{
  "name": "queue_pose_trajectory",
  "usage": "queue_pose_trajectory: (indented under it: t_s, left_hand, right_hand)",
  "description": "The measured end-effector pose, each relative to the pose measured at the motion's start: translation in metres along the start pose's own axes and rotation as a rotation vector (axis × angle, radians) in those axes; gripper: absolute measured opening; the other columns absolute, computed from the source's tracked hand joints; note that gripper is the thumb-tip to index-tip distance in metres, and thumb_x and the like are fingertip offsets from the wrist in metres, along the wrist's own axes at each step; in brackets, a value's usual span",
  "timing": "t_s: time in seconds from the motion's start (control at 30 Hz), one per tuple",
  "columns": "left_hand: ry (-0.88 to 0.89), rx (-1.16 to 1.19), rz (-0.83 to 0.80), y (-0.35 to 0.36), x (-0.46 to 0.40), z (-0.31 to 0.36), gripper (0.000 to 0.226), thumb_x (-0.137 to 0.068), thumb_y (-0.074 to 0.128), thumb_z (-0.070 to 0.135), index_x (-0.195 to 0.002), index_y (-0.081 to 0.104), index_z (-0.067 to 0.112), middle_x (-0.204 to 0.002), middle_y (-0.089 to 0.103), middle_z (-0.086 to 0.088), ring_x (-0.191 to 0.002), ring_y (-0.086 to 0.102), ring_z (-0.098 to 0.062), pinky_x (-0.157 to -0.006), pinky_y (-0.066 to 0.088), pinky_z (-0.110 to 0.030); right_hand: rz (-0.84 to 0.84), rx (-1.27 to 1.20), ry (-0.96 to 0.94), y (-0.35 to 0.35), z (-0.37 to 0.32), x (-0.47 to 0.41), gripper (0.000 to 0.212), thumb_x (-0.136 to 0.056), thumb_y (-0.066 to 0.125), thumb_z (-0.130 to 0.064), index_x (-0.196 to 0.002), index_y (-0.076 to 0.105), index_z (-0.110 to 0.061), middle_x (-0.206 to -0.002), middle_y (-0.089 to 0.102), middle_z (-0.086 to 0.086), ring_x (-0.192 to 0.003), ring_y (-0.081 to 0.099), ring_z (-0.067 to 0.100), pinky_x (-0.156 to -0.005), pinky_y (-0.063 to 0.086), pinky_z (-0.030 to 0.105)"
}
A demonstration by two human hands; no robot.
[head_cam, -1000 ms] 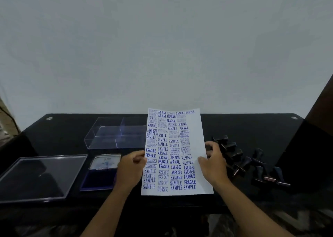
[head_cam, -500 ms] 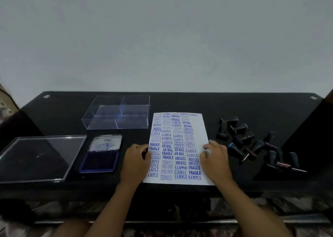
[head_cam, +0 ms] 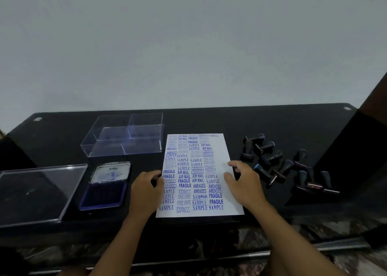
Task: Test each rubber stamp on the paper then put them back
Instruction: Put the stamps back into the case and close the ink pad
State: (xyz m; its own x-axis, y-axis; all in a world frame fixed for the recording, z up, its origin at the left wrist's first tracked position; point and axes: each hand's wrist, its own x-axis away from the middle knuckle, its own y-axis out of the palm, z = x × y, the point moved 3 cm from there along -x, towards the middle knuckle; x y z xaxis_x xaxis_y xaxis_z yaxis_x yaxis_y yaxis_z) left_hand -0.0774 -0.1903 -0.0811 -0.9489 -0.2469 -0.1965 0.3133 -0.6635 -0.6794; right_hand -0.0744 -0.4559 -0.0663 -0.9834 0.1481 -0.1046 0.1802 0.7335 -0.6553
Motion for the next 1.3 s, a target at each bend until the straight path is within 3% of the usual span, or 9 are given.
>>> queue_pose_trajectory:
  t_s: [0.13, 0.27, 0.4, 0.57, 0.63, 0.87, 1.03, 1.13, 1.3]
  left_hand:
    - [0.063, 0.036, 0.05, 0.009, -0.003, 0.042, 0.023, -0.09, 0.061, 0.012, -0.111, 0.068, 0.009, -0.109, 0.064, -0.007, -0.097, 0.058, -0.018, -0.088, 0.04, -0.025]
    - [0.208, 0.149, -0.097, 0.056, 0.009, 0.124, 0.019, -0.093, 0.059, 0.023, -0.107, 0.07, 0.017, -0.105, 0.064, 0.005, -0.091, 0.057, -0.009, -0.082, 0.042, -0.018]
    - [0.223, 0.088, -0.358, 0.112, 0.023, 0.181, 0.021, -0.091, 0.057, 0.033, -0.09, 0.069, 0.016, -0.087, 0.069, -0.001, -0.088, 0.062, -0.02, -0.077, 0.046, -0.028]
    - [0.052, -0.034, -0.502, 0.159, 0.022, 0.204, 0.038, -0.091, 0.051, 0.049, -0.11, 0.059, 0.017, -0.114, 0.061, -0.009, -0.105, 0.059, -0.029, -0.085, 0.046, -0.033]
    - [0.035, -0.078, -0.505, 0.168, 0.019, 0.206, 0.044, -0.092, 0.052, 0.048, -0.118, 0.056, 0.013, -0.119, 0.058, -0.011, -0.109, 0.058, -0.032, -0.089, 0.048, -0.037]
    - [0.074, -0.082, -0.466, 0.177, 0.017, 0.204, 0.024, -0.088, 0.06, 0.038, -0.094, 0.06, 0.015, -0.099, 0.063, -0.006, -0.09, 0.062, -0.026, -0.075, 0.05, -0.033]
    - [0.181, 0.027, -0.437, 0.165, 0.014, 0.2, 0.007, -0.085, 0.064, 0.026, -0.089, 0.064, 0.021, -0.087, 0.066, -0.003, -0.076, 0.061, -0.017, -0.063, 0.041, -0.023]
    - [0.248, 0.075, -0.396, 0.151, 0.007, 0.197, 0.009, -0.086, 0.065, 0.022, -0.095, 0.065, 0.021, -0.079, 0.064, 0.001, -0.07, 0.059, -0.011, -0.059, 0.038, -0.015]
    - [0.28, 0.146, -0.239, 0.101, -0.002, 0.178, 0.021, -0.089, 0.064, 0.024, -0.109, 0.064, 0.024, -0.101, 0.063, 0.004, -0.084, 0.062, -0.013, -0.07, 0.048, -0.019]
  right_hand:
    - [0.13, -0.001, -0.013, -0.037, -0.003, -0.002, 0.021, -0.09, 0.061, -0.02, -0.11, 0.065, -0.018, -0.101, 0.065, -0.005, -0.097, 0.058, 0.013, -0.087, 0.041, 0.022]
    - [0.176, 0.038, 0.126, -0.082, 0.019, -0.017, 0.009, -0.089, 0.059, -0.024, -0.096, 0.065, -0.023, -0.086, 0.066, -0.008, -0.094, 0.06, 0.017, -0.079, 0.041, 0.024]
    - [0.186, 0.283, 0.286, -0.112, 0.047, -0.022, 0.014, -0.089, 0.051, -0.033, -0.099, 0.06, -0.029, -0.099, 0.066, 0.001, -0.102, 0.06, 0.029, -0.08, 0.045, 0.033]
    - [0.215, 0.621, 0.302, -0.126, 0.068, -0.03, 0.031, -0.094, 0.044, -0.044, -0.109, 0.059, -0.021, -0.106, 0.069, 0.003, -0.104, 0.062, 0.028, -0.091, 0.036, 0.041]
    - [0.187, 0.645, 0.309, -0.122, 0.073, -0.034, 0.035, -0.094, 0.042, -0.05, -0.106, 0.06, -0.022, -0.102, 0.069, 0.002, -0.102, 0.062, 0.027, -0.09, 0.033, 0.042]
    - [0.181, 0.682, 0.278, -0.113, 0.074, -0.042, 0.025, -0.093, 0.047, -0.049, -0.102, 0.057, -0.027, -0.089, 0.069, -0.002, -0.093, 0.063, 0.023, -0.082, 0.027, 0.039]
    - [0.214, 0.604, 0.255, -0.115, 0.059, -0.039, 0.014, -0.092, 0.051, -0.042, -0.098, 0.05, -0.029, -0.078, 0.06, -0.006, -0.085, 0.061, 0.021, -0.079, 0.023, 0.036]
    - [0.239, 0.556, 0.203, -0.113, 0.044, -0.037, 0.013, -0.091, 0.054, -0.039, -0.097, 0.048, -0.03, -0.085, 0.062, -0.008, -0.086, 0.06, 0.019, -0.079, 0.025, 0.036]
    - [0.225, 0.319, 0.09, -0.09, -0.003, -0.036, 0.011, -0.09, 0.059, -0.026, -0.097, 0.052, -0.025, -0.098, 0.054, -0.002, -0.081, 0.052, 0.017, -0.068, 0.042, 0.031]
